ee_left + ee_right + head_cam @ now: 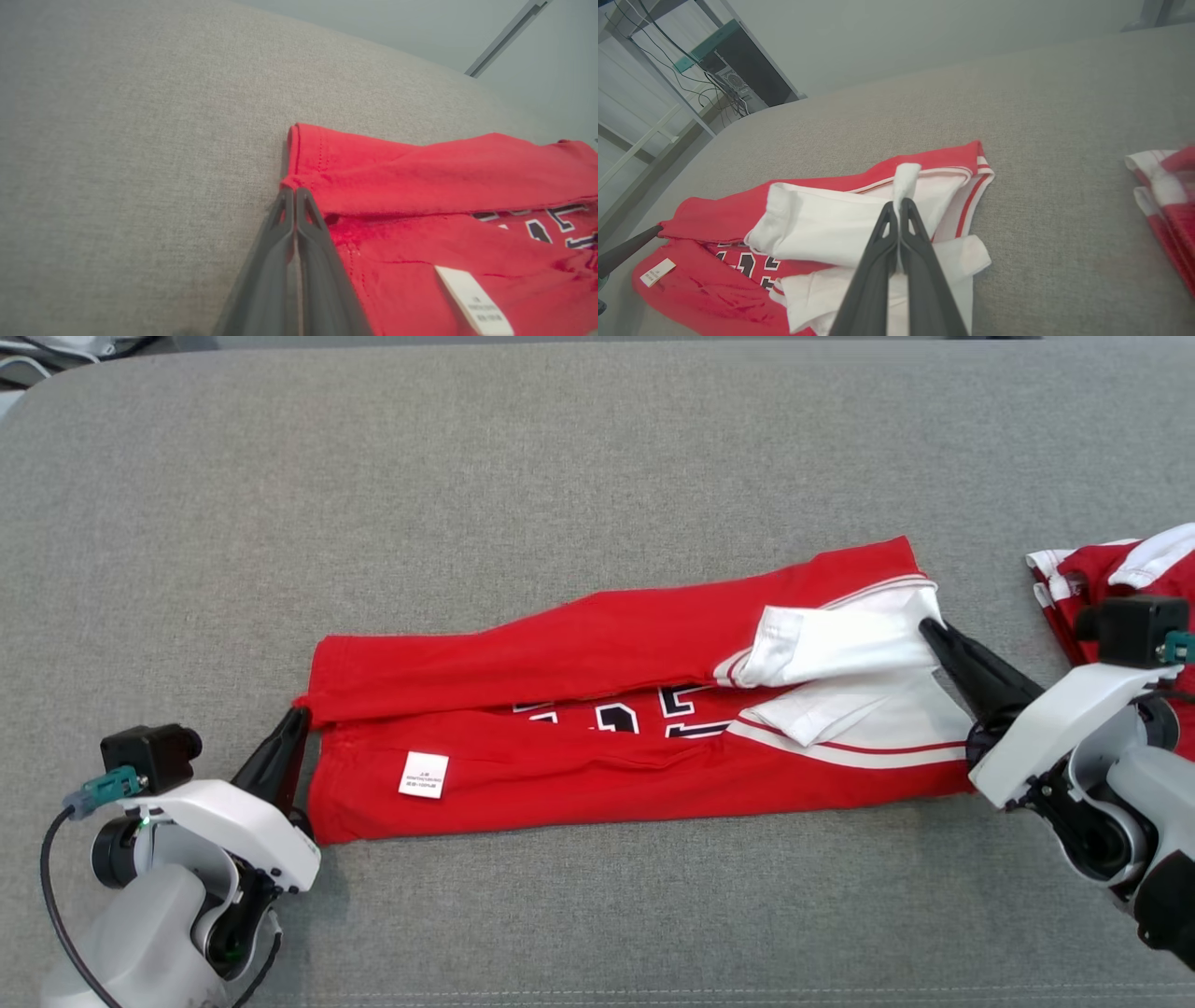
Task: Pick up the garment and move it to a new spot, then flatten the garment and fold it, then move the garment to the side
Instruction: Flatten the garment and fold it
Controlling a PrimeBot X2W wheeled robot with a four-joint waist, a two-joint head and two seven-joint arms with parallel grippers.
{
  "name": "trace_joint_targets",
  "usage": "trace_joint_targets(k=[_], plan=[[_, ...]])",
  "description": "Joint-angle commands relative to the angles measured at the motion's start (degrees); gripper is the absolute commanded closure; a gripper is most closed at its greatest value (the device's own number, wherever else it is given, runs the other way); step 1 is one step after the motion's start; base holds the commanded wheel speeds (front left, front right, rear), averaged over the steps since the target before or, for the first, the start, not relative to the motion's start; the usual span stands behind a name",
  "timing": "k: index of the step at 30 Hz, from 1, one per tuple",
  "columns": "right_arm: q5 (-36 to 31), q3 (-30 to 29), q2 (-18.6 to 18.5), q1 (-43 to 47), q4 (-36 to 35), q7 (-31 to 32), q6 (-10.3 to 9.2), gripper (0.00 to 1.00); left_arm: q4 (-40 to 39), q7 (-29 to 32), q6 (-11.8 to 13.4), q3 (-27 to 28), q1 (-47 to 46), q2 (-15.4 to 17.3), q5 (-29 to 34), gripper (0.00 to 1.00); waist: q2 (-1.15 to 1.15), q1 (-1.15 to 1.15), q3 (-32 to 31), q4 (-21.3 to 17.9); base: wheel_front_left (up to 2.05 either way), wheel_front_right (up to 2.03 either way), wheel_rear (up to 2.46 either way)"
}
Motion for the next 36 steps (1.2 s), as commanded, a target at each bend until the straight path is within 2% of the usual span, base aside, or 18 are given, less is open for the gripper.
trace_joint_targets(k=[1, 9, 10, 11, 12, 13, 18, 21, 25, 29, 32, 36], plan=[[0.14, -0.67, -1.02, 2.99, -0.88, -0.82, 0.09, 1.0, -0.96, -0.51, 0.01, 2.42, 0.37, 2.11, -0.63, 1.0, 0.0, 0.0, -0.63, -0.27, 0.0, 0.0, 0.0], [-0.12, -0.61, 0.06, 5.42, -0.54, -0.82, 0.09, 1.0, -0.66, -0.51, 0.01, 2.36, 2.47, 1.79, -0.4, 1.0, 0.0, 0.0, -1.82, -0.64, 0.0, 0.0, 0.0], [-0.04, -0.08, 0.19, 5.69, -0.23, -0.82, 0.09, 0.9, -0.26, -0.51, 0.01, 2.1, 2.7, 1.65, -0.33, 0.96, 0.0, 0.0, -2.12, -0.68, 0.0, 0.0, 0.0], [0.42, 0.3, 0.4, 6.04, 0.17, -0.78, 0.09, 0.66, 0.36, -0.51, 0.01, 1.98, 2.96, 1.44, -0.39, 0.61, 0.0, 0.0, -2.46, -0.71, 0.0, 0.0, 0.0], [1.0, 0.6, 0.63, 6.33, 0.47, -0.64, 0.09, 0.0, 1.1, -0.51, 0.01, 1.89, 3.16, 1.28, -0.27, 0.05, 0.0, 0.0, -2.75, -0.74, 0.0, 0.0, 0.0], [1.47, 0.84, 0.76, 6.56, 0.87, -0.59, 0.09, 0.0, 1.71, -0.51, 0.01, 1.9, 3.33, 1.06, -0.06, 0.0, 0.0, 0.0, -3.11, -0.76, 0.0, 0.0, 0.0], [1.97, -1.26, 0.32, 7.53, 3.96, -0.77, 0.09, 0.0, 3.05, -0.51, 0.46, 5.41, 4.24, 0.4, 4.25, 0.0, 0.0, 0.0, -5.23, -0.68, 0.0, 0.0, 0.0], [-0.37, -6.32, 0.87, 8.38, 6.38, -0.8, 0.09, 0.0, 0.85, -0.51, 1.73, 9.34, 5.93, -0.52, 8.45, 0.0, 0.0, 0.0, -6.46, -0.57, 0.0, 0.0, 0.0], [-5.84, -14.09, 3.5, 10.71, 9.12, -0.81, 0.09, 0.0, -4.32, -0.51, 3.68, 16.1, 9.52, -2.62, 14.39, 0.0, 0.0, 0.0, -7.6, -0.31, 0.0, 0.0, 0.0], [-10.81, -19.43, 7.0, 13.56, 10.49, -0.82, 0.09, 0.0, -10.07, -0.51, 5.04, 22.41, 13.29, -5.58, 20.72, 0.0, 0.0, 0.0, -8.08, 0.1, 0.0, 0.0, 0.0], [-13.14, -21.65, 9.17, 15.4, 11.32, -0.82, 0.09, 0.0, -14.11, -0.51, 5.4, 26.31, 15.57, -7.83, 25.4, 0.0, 0.0, 0.0, -7.9, 0.71, 0.0, 0.0, 0.0], [-15.34, -24.01, 11.02, 16.37, 12.65, -0.82, 0.09, 0.0, -16.97, -0.51, 4.18, 29.98, 17.32, -10.45, 29.9, 0.0, 0.0, 0.0, -6.98, 1.82, 0.0, 0.0, 0.0]])
